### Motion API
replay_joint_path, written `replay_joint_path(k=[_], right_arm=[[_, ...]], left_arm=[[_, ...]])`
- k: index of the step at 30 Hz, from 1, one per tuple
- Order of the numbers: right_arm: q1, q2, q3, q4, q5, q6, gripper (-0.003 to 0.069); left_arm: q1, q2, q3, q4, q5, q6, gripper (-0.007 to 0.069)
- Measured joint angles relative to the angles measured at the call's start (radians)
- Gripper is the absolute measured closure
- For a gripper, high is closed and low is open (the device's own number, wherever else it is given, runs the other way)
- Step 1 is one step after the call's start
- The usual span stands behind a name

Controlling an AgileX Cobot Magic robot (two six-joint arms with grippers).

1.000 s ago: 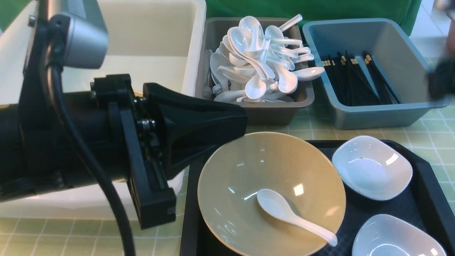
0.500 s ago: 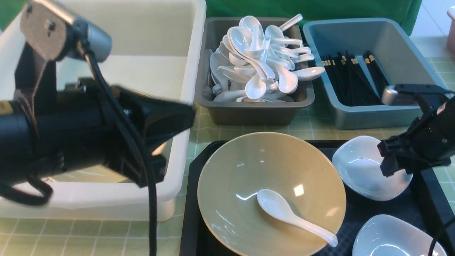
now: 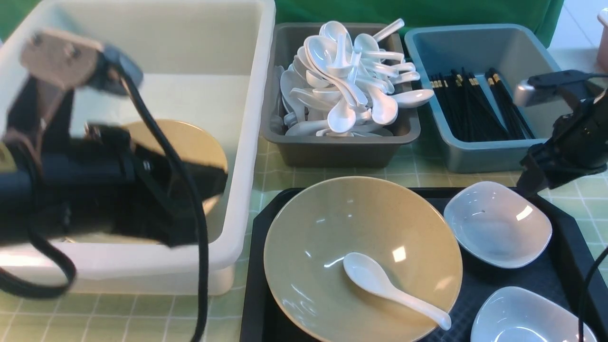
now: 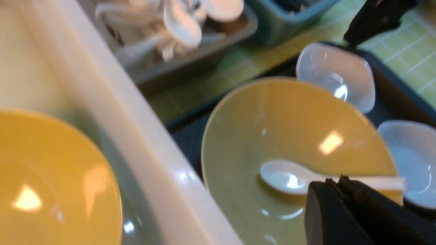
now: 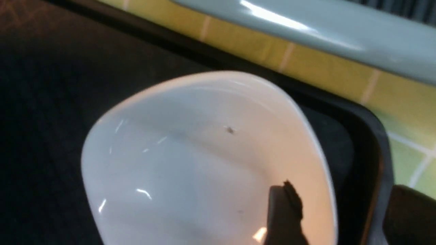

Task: On green table put chopsticks spoon bowls plates into blue grey white boxes.
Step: 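Reach for and grasp the small white dish on the black tray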

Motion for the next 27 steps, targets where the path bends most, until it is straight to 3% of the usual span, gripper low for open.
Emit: replay_joint_path(k=[15,18,23,27], right_arm=[[0.000,0.102,-0.002,0.007,-0.024,-0.035,0.0271],[0.000,0.124,-0.002,0.008,-0.020,-0.035,0.0306],[0.000,0.145,-0.009,0.020,0.021,-0.042,0.0480],[-0.003,0.135,-0.050,0.037,0.088,-0.053,0.0526]], left_arm=[[0.000,0.000,-0.059,-0.007,-0.007,0.021,0.0626],[0.000,0.000,-0.059,-0.007,-0.007,0.021,0.0626],[0.000,0.000,-0.059,-0.007,-0.007,0.021,0.0626],[0.000,0.000,-0.059,-0.007,-0.007,0.021,0.0626]])
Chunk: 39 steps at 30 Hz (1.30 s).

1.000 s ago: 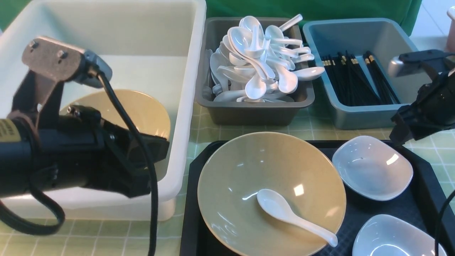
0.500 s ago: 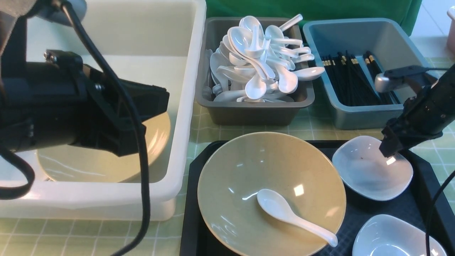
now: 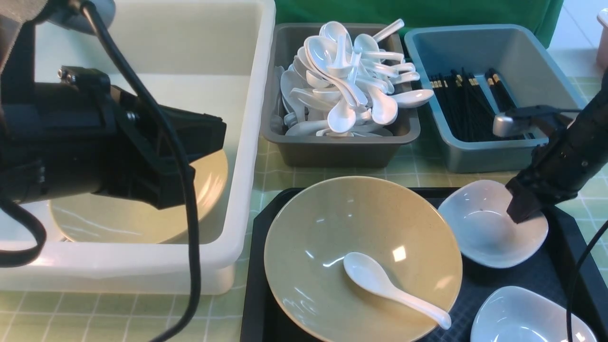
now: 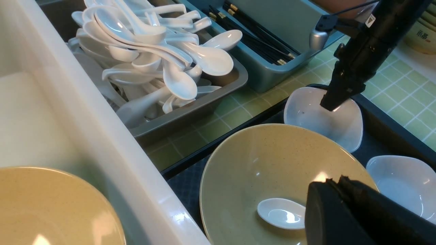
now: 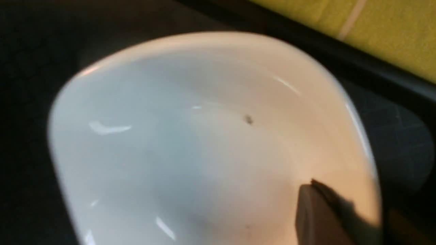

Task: On green table put chopsticks spoon bowls plates into blue grey white boxes.
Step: 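Reach for and grasp the small white dish on the black tray, then place the white bowl down on the black tray with the right gripper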

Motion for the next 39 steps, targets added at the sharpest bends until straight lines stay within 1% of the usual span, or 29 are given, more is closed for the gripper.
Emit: replay_joint_path(k=[3,5,8,15,21,32,36,39], right_arm=[[0.000,-0.016,-0.063,0.028,0.077,-0.022,0.0588],[0.000,-0.033,-0.122,0.037,0.124,-0.039,0.0608],[0.000,-0.063,-0.182,0.046,0.186,-0.043,0.0610],[0.000,-0.096,-0.203,0.053,0.233,-0.044,0.0610],[0.000,-0.096,-0.130,0.052,0.217,-0.044,0.0610],[0.000,-0.059,0.010,0.058,0.070,-0.044,0.0610],[-0.001,-0.056,0.025,0.073,0.045,-0.041,0.0600],[-0.001,-0.051,0.028,0.073,0.021,-0.039,0.0577]], left_arm=[[0.000,0.000,0.000,0.000,-0.001,0.017,0.0626],[0.000,0.000,0.000,0.000,-0.001,0.023,0.0626],[0.000,0.000,0.000,0.000,-0.001,0.026,0.0626],[0.000,0.000,0.000,0.001,0.002,0.027,0.0626],[0.000,0.000,0.000,0.004,0.004,0.027,0.0626],[0.000,0.000,0.000,0.004,0.004,0.027,0.0626],[0.000,0.000,0.000,0.004,0.011,0.027,0.0626],[0.000,0.000,0.000,0.004,0.015,0.027,0.0626]])
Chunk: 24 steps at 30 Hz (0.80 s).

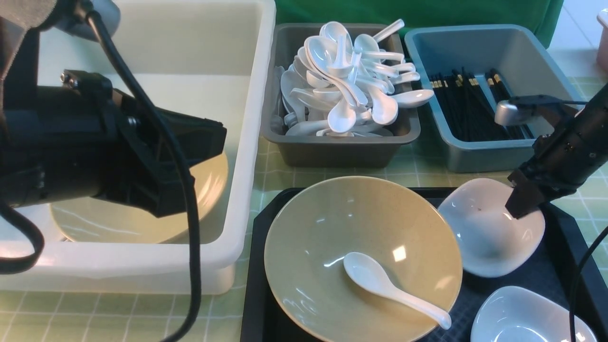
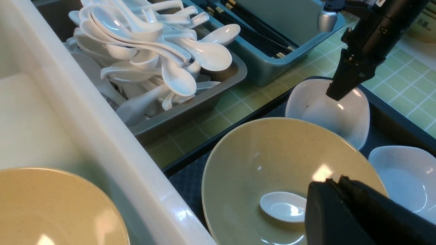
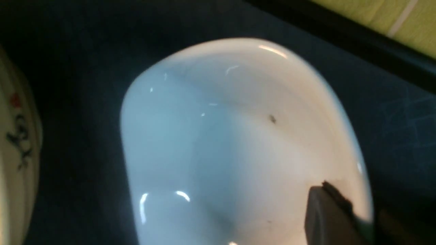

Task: On green table put chopsticks spoon bowls plates into blue grey white boxes.
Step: 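Place the white bowl down on the black tray with the right gripper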

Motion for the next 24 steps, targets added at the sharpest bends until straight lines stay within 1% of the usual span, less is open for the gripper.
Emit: replay_joint_path(k=[3,4,5,6,8,14,16,17,19,21,22,23,24], right_arm=[[0.000,0.005,0.004,-0.006,-0.017,0.001,0.0535],[0.000,0.005,0.004,-0.006,-0.017,0.001,0.0535],[0.000,0.007,0.004,-0.022,-0.015,0.006,0.0489],[0.000,0.008,0.004,-0.022,-0.015,0.009,0.0484],[0.000,0.008,0.004,-0.051,-0.010,0.026,0.0401],[0.000,-0.030,-0.004,-0.076,0.000,0.031,0.0238],[0.006,-0.068,-0.027,-0.076,0.024,0.031,0.0211],[0.006,-0.078,-0.027,-0.076,0.029,0.031,0.0209],[0.024,-0.127,-0.066,-0.063,0.103,0.031,0.0197],[0.097,-0.188,-0.095,-0.010,0.184,0.031,0.0193],[0.106,-0.193,-0.096,-0.007,0.188,0.031,0.0192],[0.191,-0.226,-0.100,0.014,0.206,0.032,0.0192],[0.203,-0.229,-0.100,0.015,0.208,0.035,0.0192]], left_arm=[[0.000,0.000,0.000,0.000,0.000,0.000,0.0626],[0.000,0.000,0.000,0.000,0.000,0.000,0.0626],[0.000,0.000,0.000,0.000,0.000,0.000,0.0626],[0.000,0.000,0.000,0.000,0.000,0.000,0.0626],[0.000,0.000,0.000,0.000,0.000,0.000,0.0626],[0.000,0.000,0.000,-0.004,0.022,0.000,0.0626],[0.000,0.000,0.000,-0.004,0.030,0.000,0.0626],[0.000,0.000,0.000,-0.004,0.030,0.000,0.0626],[0.000,-0.004,0.000,-0.005,0.043,0.000,0.0626],[0.000,-0.021,0.000,-0.005,0.067,0.000,0.0626],[0.000,-0.023,0.000,-0.005,0.070,0.000,0.0626],[0.000,-0.035,0.000,-0.005,0.094,0.000,0.0626],[0.000,-0.037,0.000,-0.005,0.096,0.000,0.0626]])
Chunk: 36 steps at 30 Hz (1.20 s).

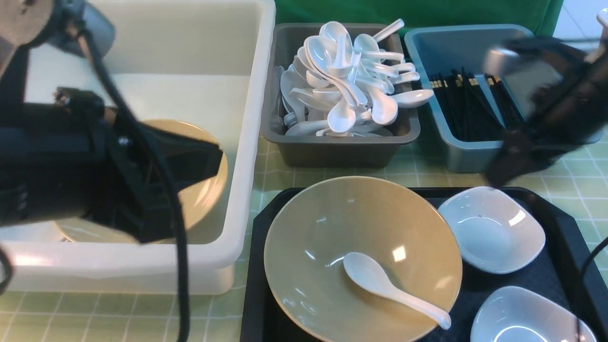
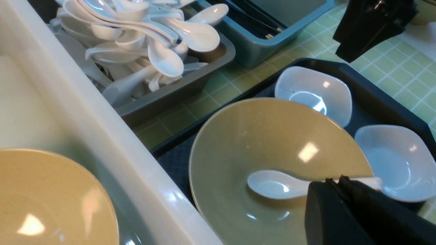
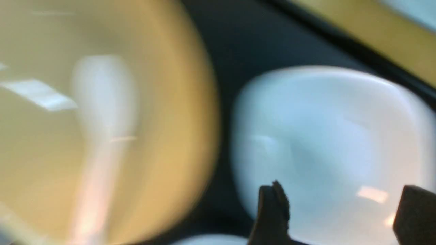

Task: On green table put chopsticks spoon bowls plates into blue grey white boxes.
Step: 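Reach down and grasp the white spoon resting in the bowl with the right gripper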

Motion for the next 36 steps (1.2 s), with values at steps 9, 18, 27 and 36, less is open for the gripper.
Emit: replay_joint_path(k=[9,18,27,36], right_arm=[[0.469,0.076,-0.005,-0.018,0.028,0.099,0.0192],[0.498,0.240,-0.005,-0.168,0.043,0.124,0.0192],[0.472,0.300,-0.005,-0.174,0.043,0.125,0.0237],[0.427,0.251,-0.074,-0.167,0.044,0.126,0.0509]], left_arm=[[0.000,-0.040,0.000,0.001,0.083,-0.001,0.0626],[0.000,-0.074,0.000,-0.036,0.093,-0.001,0.0626],[0.000,-0.090,0.000,-0.051,0.107,-0.001,0.0626],[0.000,-0.091,0.000,-0.063,0.163,-0.001,0.0626]])
